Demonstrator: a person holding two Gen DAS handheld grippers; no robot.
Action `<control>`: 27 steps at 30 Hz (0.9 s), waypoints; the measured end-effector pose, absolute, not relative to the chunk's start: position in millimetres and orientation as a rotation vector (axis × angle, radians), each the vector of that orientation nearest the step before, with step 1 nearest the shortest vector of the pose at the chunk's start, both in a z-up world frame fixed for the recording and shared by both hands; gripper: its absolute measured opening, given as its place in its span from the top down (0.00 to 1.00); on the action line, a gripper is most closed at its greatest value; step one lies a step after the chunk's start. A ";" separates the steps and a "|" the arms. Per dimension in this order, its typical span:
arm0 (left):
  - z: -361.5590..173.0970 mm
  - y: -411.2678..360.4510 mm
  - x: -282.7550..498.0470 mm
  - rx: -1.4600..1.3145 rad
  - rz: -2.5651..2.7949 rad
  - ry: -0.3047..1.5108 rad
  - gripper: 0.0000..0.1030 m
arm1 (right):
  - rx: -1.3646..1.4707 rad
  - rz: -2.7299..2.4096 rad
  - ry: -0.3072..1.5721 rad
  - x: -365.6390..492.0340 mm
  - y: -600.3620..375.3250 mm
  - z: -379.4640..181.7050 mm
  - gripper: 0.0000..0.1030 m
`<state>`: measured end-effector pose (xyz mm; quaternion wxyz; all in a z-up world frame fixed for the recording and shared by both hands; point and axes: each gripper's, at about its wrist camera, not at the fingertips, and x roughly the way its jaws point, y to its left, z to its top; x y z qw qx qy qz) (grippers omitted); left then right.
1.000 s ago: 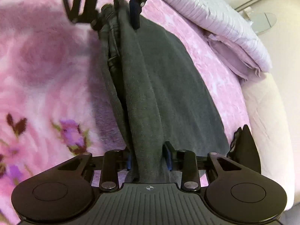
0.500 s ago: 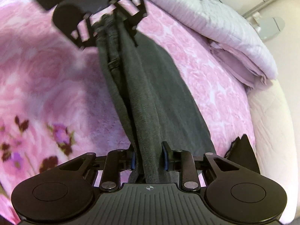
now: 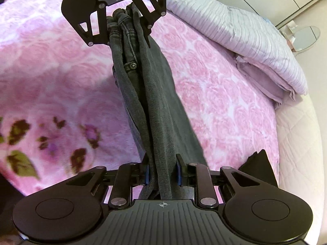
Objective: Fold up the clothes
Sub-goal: 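Lift the folded jeans with both grippers and carry it onto the black garment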
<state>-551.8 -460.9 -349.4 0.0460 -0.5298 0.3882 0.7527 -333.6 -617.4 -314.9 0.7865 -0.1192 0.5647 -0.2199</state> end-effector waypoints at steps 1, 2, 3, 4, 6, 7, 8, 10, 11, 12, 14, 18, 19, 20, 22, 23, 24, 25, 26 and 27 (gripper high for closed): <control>-343.1 -457.8 -550.4 -1.615 2.294 1.183 0.69 | -0.255 -0.474 1.220 -334.5 -612.9 -308.4 0.79; -335.5 -454.0 -548.0 -1.606 2.295 1.186 0.69 | -0.252 -0.476 1.221 -335.3 -608.3 -301.0 0.79; -329.2 -451.0 -546.7 -1.595 2.298 1.194 0.69 | -0.254 -0.480 1.224 -336.0 -603.6 -293.8 0.79; -322.0 -448.0 -545.5 -1.579 2.305 1.205 0.69 | -0.259 -0.485 1.226 -336.9 -599.6 -286.4 0.79; -308.2 -442.0 -545.0 -1.551 2.320 1.229 0.69 | -0.265 -0.516 1.230 -340.1 -591.2 -269.5 0.79; -300.2 -438.6 -547.2 -1.536 2.332 1.242 0.69 | -0.265 -0.533 1.230 -342.0 -587.1 -261.5 0.79; -292.1 -435.2 -549.5 -1.520 2.344 1.256 0.69 | -0.266 -0.549 1.231 -343.9 -583.0 -253.5 0.79; -278.6 -428.3 -555.8 -1.490 2.361 1.277 0.69 | -0.270 -0.578 1.231 -350.8 -577.5 -240.3 0.79; -271.8 -424.6 -559.8 -1.473 2.366 1.289 0.69 | -0.276 -0.595 1.232 -355.4 -575.4 -233.3 0.79; -265.9 -422.0 -565.2 -1.461 2.369 1.295 0.69 | -0.277 -0.609 1.231 -360.4 -576.7 -226.5 0.79; -253.9 -417.7 -580.4 -1.437 2.378 1.311 0.69 | -0.285 -0.634 1.229 -372.2 -582.3 -213.1 0.79; -233.7 -412.6 -629.7 -1.384 2.402 1.378 0.69 | -0.328 -0.675 1.216 -404.2 -608.1 -192.5 0.79; -229.7 -412.2 -645.2 -1.373 2.406 1.392 0.69 | -0.339 -0.685 1.211 -413.7 -616.6 -187.7 0.79; -226.5 -412.4 -665.9 -1.359 2.413 1.411 0.69 | -0.353 -0.699 1.205 -426.1 -628.8 -184.2 0.79; -221.4 -412.6 -708.7 -1.335 2.429 1.448 0.69 | -0.384 -0.718 1.194 -453.8 -656.6 -179.6 0.79; -220.7 -412.2 -736.7 -1.327 2.444 1.465 0.69 | -0.403 -0.725 1.186 -471.7 -676.0 -178.5 0.79; -221.0 -412.1 -761.2 -1.326 2.454 1.477 0.69 | -0.426 -0.725 1.179 -488.4 -695.6 -178.8 0.79; -223.4 -413.7 -791.6 -1.338 2.471 1.479 0.69 | -0.448 -0.724 1.173 -505.1 -715.3 -179.2 0.79; -225.9 -415.4 -822.4 -1.352 2.489 1.480 0.69 | -0.467 -0.717 1.168 -523.9 -742.4 -181.8 0.79; -229.0 -417.7 -850.4 -1.371 2.503 1.481 0.69 | -0.486 -0.710 1.163 -542.6 -769.4 -184.4 0.79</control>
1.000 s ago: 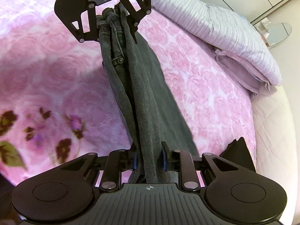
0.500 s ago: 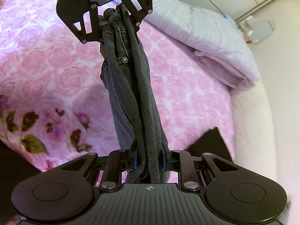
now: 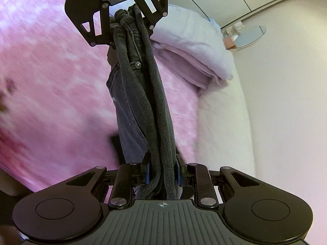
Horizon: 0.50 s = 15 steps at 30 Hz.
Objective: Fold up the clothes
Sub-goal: 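Lift the folded jeans with both grippers and carry it onto the black garment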
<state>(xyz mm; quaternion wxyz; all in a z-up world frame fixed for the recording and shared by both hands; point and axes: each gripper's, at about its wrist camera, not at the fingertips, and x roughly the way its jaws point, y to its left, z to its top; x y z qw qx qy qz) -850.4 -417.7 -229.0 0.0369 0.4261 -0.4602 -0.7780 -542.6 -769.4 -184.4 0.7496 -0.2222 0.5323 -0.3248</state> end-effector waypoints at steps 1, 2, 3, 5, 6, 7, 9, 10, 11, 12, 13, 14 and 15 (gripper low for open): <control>-231.2 -421.6 -877.0 1.307 -2.377 -1.397 0.69 | -0.508 -0.706 1.162 -557.4 -792.8 -186.0 0.79; -233.9 -425.3 -908.3 1.304 -2.364 -1.370 0.69 | -0.530 -0.698 1.157 -573.6 -818.9 -189.2 0.79; -237.7 -427.6 -931.7 1.291 -2.351 -1.350 0.69 | -0.552 -0.690 1.152 -589.7 -844.9 -192.3 0.79; -249.3 -431.3 -977.6 1.260 -2.327 -1.312 0.69 | -0.606 -0.692 1.146 -617.2 -884.6 -202.0 0.79; -260.0 -431.8 -993.4 1.243 -2.317 -1.307 0.69 | -0.620 -0.699 1.135 -630.0 -901.5 -209.2 0.79; -274.5 -431.6 -1006.6 1.231 -2.309 -1.312 0.68 | -0.637 -0.708 1.121 -642.6 -916.8 -221.7 0.79; -322.4 -430.3 -1027.9 1.253 -2.310 -1.303 0.67 | -0.635 -0.697 1.118 -658.3 -936.6 -261.0 0.78; -346.2 -430.5 -1036.1 1.279 -2.317 -1.291 0.66 | -0.633 -0.691 1.117 -666.1 -946.5 -280.9 0.78; -377.9 -430.7 -1044.2 1.350 -2.320 -1.283 0.65 | -0.601 -0.660 1.136 -670.7 -956.9 -310.2 0.78; -403.3 -430.4 -1049.1 1.437 -2.327 -1.279 0.62 | -0.565 -0.617 1.166 -672.8 -962.5 -337.4 0.78; -422.9 -428.0 -1050.0 1.518 -2.329 -1.277 0.57 | -0.522 -0.568 1.202 -673.3 -966.1 -360.9 0.78; -442.1 -425.4 -1050.7 1.600 -2.329 -1.274 0.50 | -0.503 -0.567 1.200 -674.9 -964.2 -366.0 0.78; -451.5 -421.4 -1045.5 1.571 -2.321 -1.306 0.49 | -0.483 -0.566 1.197 -676.4 -962.2 -371.1 0.76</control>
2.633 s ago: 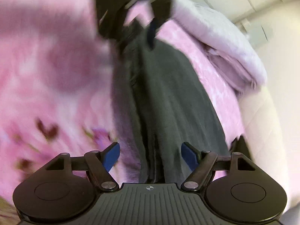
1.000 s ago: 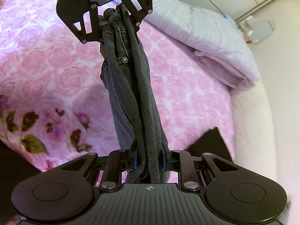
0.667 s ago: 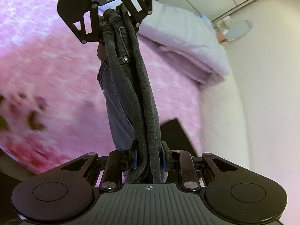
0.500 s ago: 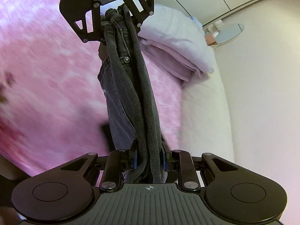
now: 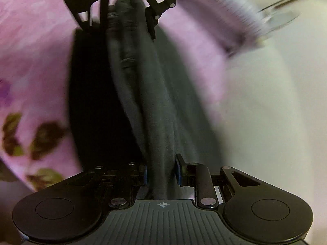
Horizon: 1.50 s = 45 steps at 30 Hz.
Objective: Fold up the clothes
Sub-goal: 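Lift the folded jeans with both grippers and carry it onto the black garment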
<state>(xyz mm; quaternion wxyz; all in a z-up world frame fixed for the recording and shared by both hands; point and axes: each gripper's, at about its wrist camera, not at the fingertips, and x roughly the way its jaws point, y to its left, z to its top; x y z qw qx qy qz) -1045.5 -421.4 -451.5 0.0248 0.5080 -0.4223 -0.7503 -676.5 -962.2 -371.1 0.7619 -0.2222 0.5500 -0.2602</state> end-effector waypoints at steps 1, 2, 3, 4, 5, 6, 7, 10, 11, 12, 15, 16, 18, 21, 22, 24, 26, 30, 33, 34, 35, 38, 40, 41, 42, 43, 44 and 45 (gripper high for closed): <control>-451.3 -420.3 -1039.6 1.529 -2.327 -1.300 0.49 | -0.464 -0.565 1.194 -678.0 -960.3 -376.2 0.75; -450.4 -419.4 -1033.8 1.487 -2.334 -1.291 0.49 | -0.445 -0.564 1.190 -679.6 -958.3 -381.3 0.74; -447.1 -419.3 -1029.4 1.464 -2.339 -1.281 0.49 | -0.426 -0.563 1.187 -681.2 -956.3 -386.4 0.72; -444.1 -418.8 -1025.7 1.456 -2.339 -1.292 0.48 | -0.407 -0.563 1.184 -682.7 -954.4 -391.3 0.70; -441.1 -418.2 -1022.0 1.449 -2.337 -1.305 0.48 | -0.407 -0.565 1.190 -682.6 -953.8 -389.2 0.69; -439.2 -417.9 -1019.6 1.440 -2.339 -1.326 0.48 | -0.407 -0.567 1.196 -682.5 -953.2 -387.2 0.69; -437.6 -418.7 -1018.5 1.436 -2.344 -1.336 0.49 | -0.408 -0.569 1.202 -682.4 -952.6 -385.1 0.68; -436.0 -423.4 -1022.5 1.470 -2.351 -1.352 0.54 | -0.375 -0.578 1.203 -691.6 -955.3 -380.4 0.69; -434.9 -424.6 -1024.8 1.487 -2.348 -1.373 0.57 | -0.362 -0.582 1.205 -688.2 -960.2 -378.9 0.71; -430.7 -426.9 -1027.5 1.504 -2.352 -1.379 0.59 | -0.342 -0.586 1.207 -686.1 -964.5 -379.0 0.77; -401.7 -439.3 -1031.6 1.460 -2.361 -1.376 0.62 | -0.300 -0.612 1.187 -687.9 -971.0 -358.7 0.80; -387.9 -445.6 -1034.1 1.424 -2.353 -1.382 0.62 | -0.311 -0.624 1.167 -688.4 -974.2 -345.7 0.81; -359.8 -458.4 -1039.6 1.354 -2.335 -1.393 0.63 | -0.359 -0.654 1.119 -689.3 -980.7 -314.1 0.82; -319.4 -478.0 -1051.0 1.239 -2.296 -1.419 0.64 | -0.446 -0.715 1.051 -687.2 -998.7 -267.9 0.82; -308.9 -482.7 -1057.3 1.192 -2.282 -1.424 0.64 | -0.473 -0.738 1.029 -686.7 -1005.6 -254.5 0.82; -298.1 -485.2 -1063.3 1.117 -2.259 -1.428 0.64 | -0.511 -0.788 0.992 -686.8 -1015.2 -234.1 0.82; -298.5 -480.0 -1061.3 1.062 -2.242 -1.425 0.65 | -0.526 -0.823 0.969 -687.5 -1018.0 -226.2 0.82; -362.1 -470.7 -1045.6 1.190 -2.290 -1.361 0.65 | -0.513 -0.796 1.008 -691.5 -992.2 -272.9 0.82; -423.9 -451.1 -1028.2 1.329 -2.322 -1.421 0.63 | -0.452 -0.692 1.105 -694.1 -977.6 -331.3 0.82; -443.6 -443.2 -1021.4 1.363 -2.329 -1.451 0.63 | -0.439 -0.666 1.136 -694.8 -974.4 -346.5 0.82; -450.4 -439.4 -1017.4 1.348 -2.319 -1.459 0.61 | -0.432 -0.655 1.144 -696.5 -971.4 -354.8 0.82; -457.5 -434.6 -1009.8 1.311 -2.300 -1.482 0.57 | -0.437 -0.638 1.150 -699.7 -965.7 -364.8 0.82; -455.3 -435.6 -1006.5 1.309 -2.304 -1.512 0.55 | -0.447 -0.630 1.147 -699.5 -965.0 -364.0 0.81; -454.5 -435.6 -1004.0 1.307 -2.302 -1.538 0.55 | -0.457 -0.620 1.152 -702.3 -966.9 -365.1 0.81; -453.7 -435.6 -1001.4 1.304 -2.300 -1.565 0.52 | -0.465 -0.615 1.154 -703.9 -965.4 -365.2 0.80; -454.6 -435.8 -996.7 1.310 -2.292 -1.579 0.47 | -0.473 -0.610 1.156 -705.6 -964.0 -365.3 0.79; -455.6 -436.1 -991.9 1.318 -2.283 -1.593 0.41 | -0.478 -0.610 1.162 -710.7 -962.1 -367.0 0.78; -456.5 -436.4 -987.2 1.325 -2.275 -1.606 0.41 | -0.484 -0.610 1.169 -715.6 -960.2 -368.8 0.75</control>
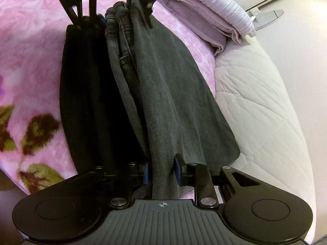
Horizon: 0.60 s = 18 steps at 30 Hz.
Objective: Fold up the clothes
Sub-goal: 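Lift the folded jeans with both grippers and carry it onto the black garment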
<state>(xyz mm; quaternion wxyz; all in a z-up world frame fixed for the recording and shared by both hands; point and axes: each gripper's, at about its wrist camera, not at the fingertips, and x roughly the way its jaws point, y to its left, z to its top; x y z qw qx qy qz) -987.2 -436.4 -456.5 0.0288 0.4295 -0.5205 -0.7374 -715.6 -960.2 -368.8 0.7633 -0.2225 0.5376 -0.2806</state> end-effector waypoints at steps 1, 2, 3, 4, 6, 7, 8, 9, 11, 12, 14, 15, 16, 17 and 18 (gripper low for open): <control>-457.5 -436.7 -982.4 1.332 -2.267 -1.619 0.41 | -0.485 -0.610 1.177 -713.0 -956.1 -374.7 0.74; -457.8 -437.3 -976.3 1.334 -2.268 -1.614 0.41 | -0.486 -0.610 1.185 -710.5 -952.1 -380.6 0.73; -458.1 -437.8 -970.2 1.335 -2.271 -1.607 0.41 | -0.490 -0.613 1.186 -709.0 -951.4 -387.2 0.73; -458.4 -438.4 -964.0 1.336 -2.273 -1.600 0.42 | -0.492 -0.617 1.186 -709.6 -948.5 -389.9 0.73; -459.7 -438.4 -958.6 1.323 -2.274 -1.605 0.44 | -0.494 -0.627 1.188 -709.8 -943.1 -394.5 0.73; -460.7 -438.7 -959.4 1.325 -2.271 -1.603 0.44 | -0.493 -0.632 1.190 -709.5 -940.6 -396.4 0.73; -461.7 -439.1 -960.5 1.328 -2.268 -1.600 0.43 | -0.487 -0.640 1.192 -708.8 -940.8 -396.8 0.73; -462.7 -439.4 -961.5 1.330 -2.266 -1.597 0.41 | -0.474 -0.640 1.194 -708.0 -942.3 -396.1 0.73; -464.3 -440.6 -962.4 1.343 -2.274 -1.571 0.44 | -0.446 -0.639 1.200 -701.7 -949.8 -398.2 0.75; -464.5 -441.7 -962.5 1.351 -2.284 -1.544 0.51 | -0.443 -0.635 1.204 -701.1 -951.3 -398.0 0.78; -463.4 -441.6 -959.4 1.354 -2.291 -1.504 0.57 | -0.446 -0.630 1.203 -700.0 -952.6 -396.0 0.81; -461.7 -440.2 -957.3 1.347 -2.293 -1.494 0.58 | -0.454 -0.630 1.197 -699.7 -952.4 -394.4 0.82; -459.9 -438.9 -955.2 1.340 -2.296 -1.484 0.59 | -0.463 -0.637 1.185 -702.5 -949.0 -391.9 0.83; -460.8 -437.4 -953.7 1.340 -2.299 -1.483 0.59 | -0.464 -0.634 1.183 -706.1 -944.9 -392.1 0.83; -461.8 -436.0 -952.3 1.341 -2.301 -1.482 0.59 | -0.466 -0.632 1.182 -709.6 -940.8 -392.4 0.83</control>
